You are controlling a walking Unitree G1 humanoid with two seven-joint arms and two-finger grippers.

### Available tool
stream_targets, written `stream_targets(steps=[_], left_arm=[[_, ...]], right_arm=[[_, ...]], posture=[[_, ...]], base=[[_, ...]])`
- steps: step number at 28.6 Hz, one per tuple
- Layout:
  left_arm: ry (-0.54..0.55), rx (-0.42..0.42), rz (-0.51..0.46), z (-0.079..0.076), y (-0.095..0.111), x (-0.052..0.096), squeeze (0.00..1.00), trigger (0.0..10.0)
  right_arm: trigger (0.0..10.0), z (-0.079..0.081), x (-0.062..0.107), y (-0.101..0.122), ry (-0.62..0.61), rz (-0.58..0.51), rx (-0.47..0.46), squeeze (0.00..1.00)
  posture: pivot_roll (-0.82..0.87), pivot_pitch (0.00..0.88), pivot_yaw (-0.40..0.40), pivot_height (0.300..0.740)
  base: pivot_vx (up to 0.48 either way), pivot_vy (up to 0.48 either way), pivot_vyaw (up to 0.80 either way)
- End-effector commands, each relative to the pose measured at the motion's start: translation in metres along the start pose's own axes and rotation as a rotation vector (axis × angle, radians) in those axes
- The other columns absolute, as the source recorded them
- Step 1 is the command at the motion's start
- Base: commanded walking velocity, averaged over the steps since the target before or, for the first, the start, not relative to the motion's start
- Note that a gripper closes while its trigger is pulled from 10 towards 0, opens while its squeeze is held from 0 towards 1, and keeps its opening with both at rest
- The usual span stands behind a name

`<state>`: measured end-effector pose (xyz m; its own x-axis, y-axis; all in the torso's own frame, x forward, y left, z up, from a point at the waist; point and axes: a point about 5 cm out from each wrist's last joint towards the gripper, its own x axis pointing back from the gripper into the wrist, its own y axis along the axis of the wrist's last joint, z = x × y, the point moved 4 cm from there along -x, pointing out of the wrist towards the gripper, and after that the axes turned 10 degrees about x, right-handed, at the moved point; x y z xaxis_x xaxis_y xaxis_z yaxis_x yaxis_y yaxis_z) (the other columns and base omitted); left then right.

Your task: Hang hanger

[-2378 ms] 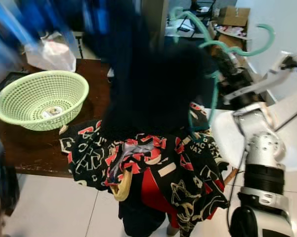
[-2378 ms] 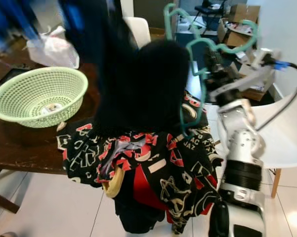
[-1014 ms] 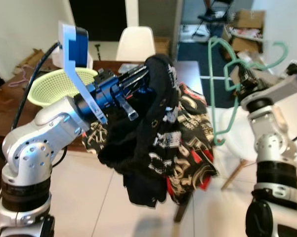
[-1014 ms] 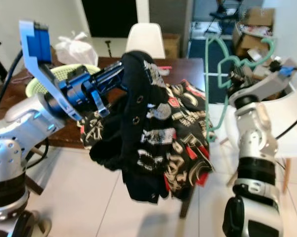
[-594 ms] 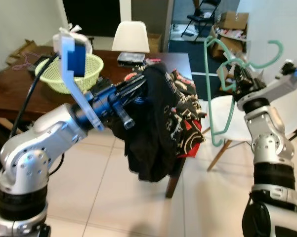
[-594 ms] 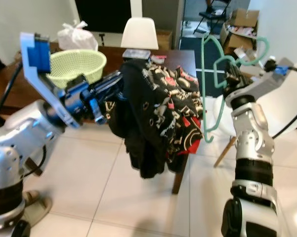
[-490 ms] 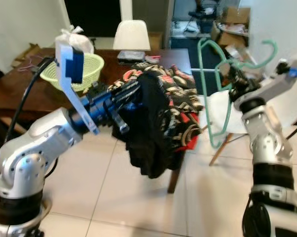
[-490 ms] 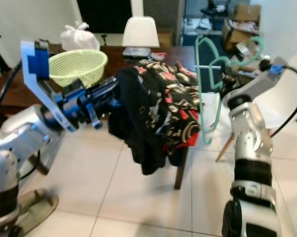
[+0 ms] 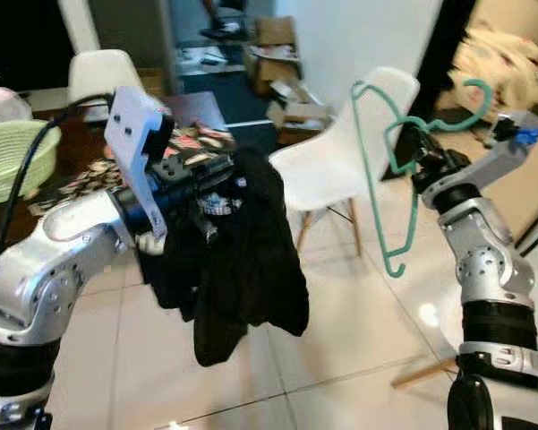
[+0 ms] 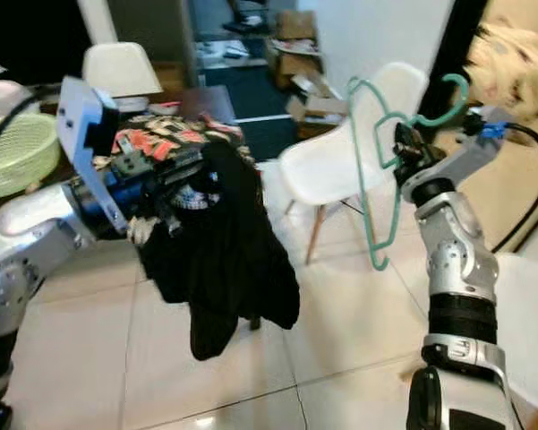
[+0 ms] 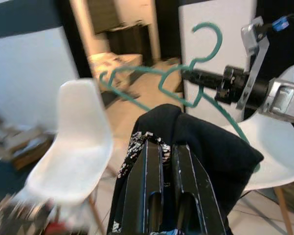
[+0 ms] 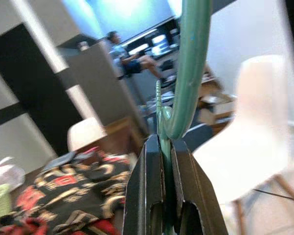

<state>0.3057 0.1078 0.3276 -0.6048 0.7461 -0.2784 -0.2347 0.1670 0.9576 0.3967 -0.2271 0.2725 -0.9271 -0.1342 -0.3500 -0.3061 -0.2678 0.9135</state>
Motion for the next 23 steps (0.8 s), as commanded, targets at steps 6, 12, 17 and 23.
stream_targets(steps=[6,12,17,23], left_arm=[[0.011,-0.102,-0.086,0.008,0.03,-0.001,0.0,10.0],[-0.042,-0.146,-0.067,0.007,0.033,0.004,0.0,10.0],[-0.13,-0.17,-0.023,0.017,0.04,0.012,0.0,10.0],[-0.162,-0.088,0.002,0.043,0.047,0.012,0.0,10.0]], right_arm=[[10.0,0.015,0.003,0.008,0.099,-0.031,-0.017,0.0],[10.0,0.013,0.008,0.022,0.16,-0.089,-0.053,0.0],[10.0,-0.011,0.047,0.062,0.348,-0.205,-0.037,0.0],[10.0,-0.02,0.113,0.075,0.579,-0.11,0.139,0.0]], posture=[[0.01,0.006,-0.01,0.74],[0.02,0.007,-0.011,0.74],[0.02,0.018,-0.013,0.74],[0.01,0.032,0.01,0.74]], base=[[0.0,0.0,-0.78],[0.0,0.0,-0.52],[0.0,0.0,0.0],[0.0,0.0,0.0]])
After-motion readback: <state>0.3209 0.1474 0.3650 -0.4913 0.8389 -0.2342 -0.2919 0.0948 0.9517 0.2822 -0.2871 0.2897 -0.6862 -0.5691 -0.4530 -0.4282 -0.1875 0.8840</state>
